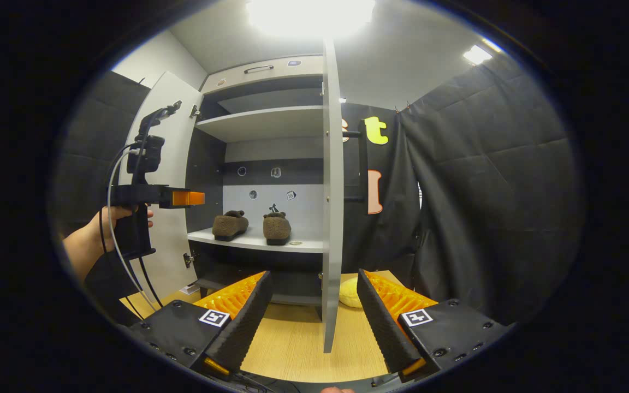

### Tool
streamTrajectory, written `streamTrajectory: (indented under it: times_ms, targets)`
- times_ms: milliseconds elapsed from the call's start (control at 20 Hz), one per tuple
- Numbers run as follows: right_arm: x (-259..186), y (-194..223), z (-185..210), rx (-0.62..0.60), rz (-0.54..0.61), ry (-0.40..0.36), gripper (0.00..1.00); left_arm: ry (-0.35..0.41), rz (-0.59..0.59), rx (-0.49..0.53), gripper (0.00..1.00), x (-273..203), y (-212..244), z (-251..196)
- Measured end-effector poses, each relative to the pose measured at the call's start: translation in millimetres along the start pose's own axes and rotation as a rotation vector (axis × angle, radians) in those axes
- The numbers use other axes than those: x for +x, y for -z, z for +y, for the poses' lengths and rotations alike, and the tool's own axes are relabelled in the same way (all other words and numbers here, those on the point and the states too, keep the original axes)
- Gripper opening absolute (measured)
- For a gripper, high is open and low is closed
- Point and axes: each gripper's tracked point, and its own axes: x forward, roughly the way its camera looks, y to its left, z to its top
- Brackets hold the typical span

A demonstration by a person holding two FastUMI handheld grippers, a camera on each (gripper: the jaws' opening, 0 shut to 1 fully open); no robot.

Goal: Grab one shoe with the right hand and put it into the shoe cabinet, grab the other shoe with the left hand and put it into the shoe cabinet; then close the right door with the right hand and the left door with the left hand.

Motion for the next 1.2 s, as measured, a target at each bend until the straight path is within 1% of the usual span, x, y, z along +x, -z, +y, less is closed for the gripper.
streamTrajectory:
  times_ms: [100,200,300,450,500,550,600,650,700,850,1000,1050,1100,1200]
  targets:
    - [-5,-2,-1,0.010,-0.004,-0.014,0.98,-0.013,-0.016,-0.012,0.95,-30,-3,2]
    - [-10,-4,-4,0.024,0.003,-0.024,0.98,-0.010,-0.030,-0.031,0.95,-58,-2,1]
    - [-15,-10,-15,0.036,-0.001,-0.015,0.98,-0.013,-0.036,-0.035,0.95,-81,-1,3]
    - [-18,-25,-50,0.039,-0.014,0.054,0.98,-0.009,-0.046,-0.046,0.95,-116,-4,1]
    - [-16,-30,-62,0.037,-0.020,0.082,0.98,-0.011,-0.037,-0.048,0.96,-123,1,2]
    - [-14,-35,-74,0.037,-0.024,0.105,0.96,-0.016,-0.024,-0.049,0.92,-130,6,4]
    - [-11,-39,-83,0.038,-0.024,0.125,0.97,-0.024,-0.015,-0.046,0.92,-139,11,9]
    - [-6,-43,-91,0.039,-0.023,0.146,0.93,-0.034,-0.011,-0.041,0.93,-147,13,13]
    - [-1,-49,-100,0.038,-0.025,0.165,0.96,-0.044,-0.011,-0.034,0.95,-153,12,18]
    - [15,-67,-122,0.032,-0.052,0.222,0.96,-0.087,0.000,-0.019,0.95,-175,17,41]
    - [33,-90,-132,0.036,-0.092,0.274,0.96,-0.112,0.009,-0.041,0.95,-191,20,64]
    - [38,-96,-133,0.039,-0.103,0.292,0.92,-0.124,0.009,-0.042,0.95,-196,19,73]
    - [45,-101,-132,0.039,-0.111,0.307,0.96,-0.137,0.007,-0.038,0.95,-200,19,85]
    - [55,-109,-130,0.026,-0.119,0.340,0.96,-0.164,-0.007,-0.020,0.95,-205,13,107]
